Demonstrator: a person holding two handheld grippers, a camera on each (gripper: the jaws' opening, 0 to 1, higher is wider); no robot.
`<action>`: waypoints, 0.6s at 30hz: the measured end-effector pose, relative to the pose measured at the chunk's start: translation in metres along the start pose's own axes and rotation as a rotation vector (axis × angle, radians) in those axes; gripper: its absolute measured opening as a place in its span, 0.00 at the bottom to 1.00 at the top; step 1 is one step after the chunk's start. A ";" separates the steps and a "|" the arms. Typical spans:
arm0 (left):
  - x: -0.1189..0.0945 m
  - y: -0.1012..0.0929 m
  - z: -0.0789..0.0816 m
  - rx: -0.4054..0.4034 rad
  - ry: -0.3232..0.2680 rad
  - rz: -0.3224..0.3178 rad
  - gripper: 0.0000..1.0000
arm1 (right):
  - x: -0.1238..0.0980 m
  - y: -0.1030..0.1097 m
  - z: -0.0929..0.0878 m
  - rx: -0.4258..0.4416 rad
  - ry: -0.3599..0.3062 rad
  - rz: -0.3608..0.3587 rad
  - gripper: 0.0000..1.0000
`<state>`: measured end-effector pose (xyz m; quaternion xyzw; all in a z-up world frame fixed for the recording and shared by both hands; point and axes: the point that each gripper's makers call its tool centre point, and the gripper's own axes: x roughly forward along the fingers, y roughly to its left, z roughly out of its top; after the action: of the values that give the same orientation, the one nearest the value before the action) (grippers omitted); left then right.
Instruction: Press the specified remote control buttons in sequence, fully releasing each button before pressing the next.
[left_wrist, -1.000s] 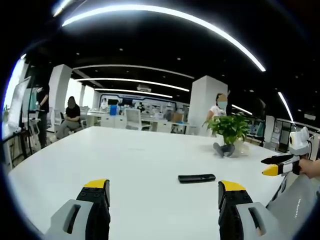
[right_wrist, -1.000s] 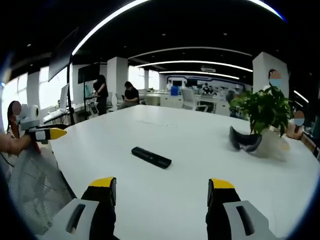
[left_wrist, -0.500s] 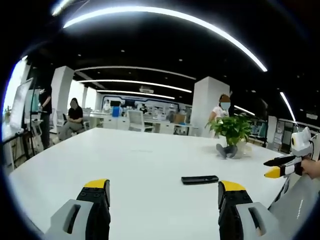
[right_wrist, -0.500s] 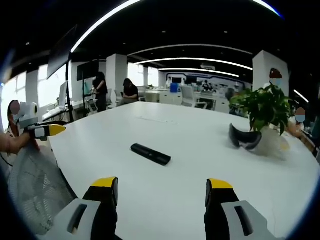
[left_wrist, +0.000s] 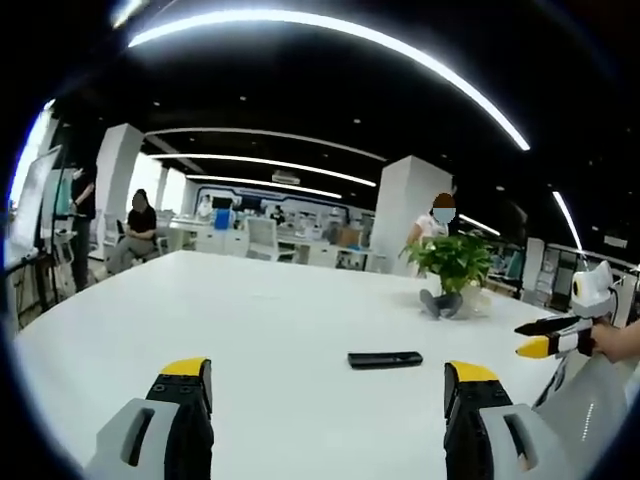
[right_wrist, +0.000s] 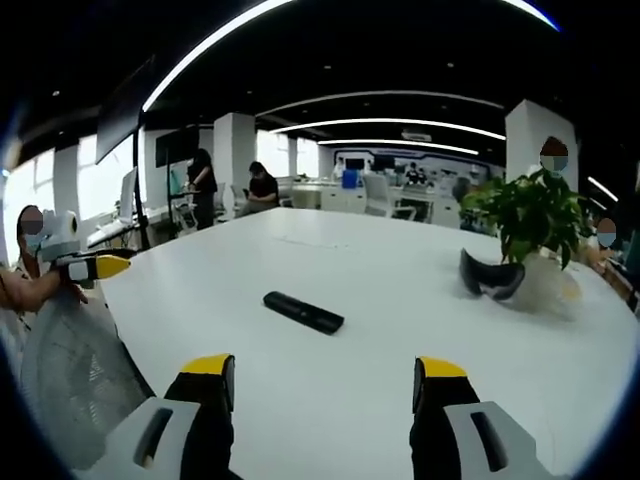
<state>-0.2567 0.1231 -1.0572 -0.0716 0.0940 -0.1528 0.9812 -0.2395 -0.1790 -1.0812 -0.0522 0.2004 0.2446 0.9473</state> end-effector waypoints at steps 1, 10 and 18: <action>0.000 -0.005 -0.006 -0.001 0.036 -0.035 1.00 | 0.000 -0.001 -0.001 0.005 0.004 -0.002 0.72; 0.001 -0.031 -0.039 -0.126 0.317 -0.284 1.00 | 0.003 -0.010 -0.016 -0.018 0.090 -0.060 0.72; 0.032 -0.052 -0.045 -0.004 0.429 -0.486 0.95 | 0.001 -0.013 -0.018 0.006 0.104 -0.089 0.69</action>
<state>-0.2513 0.0587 -1.0975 -0.0602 0.2790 -0.3941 0.8736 -0.2388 -0.1939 -1.0977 -0.0708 0.2474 0.1986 0.9457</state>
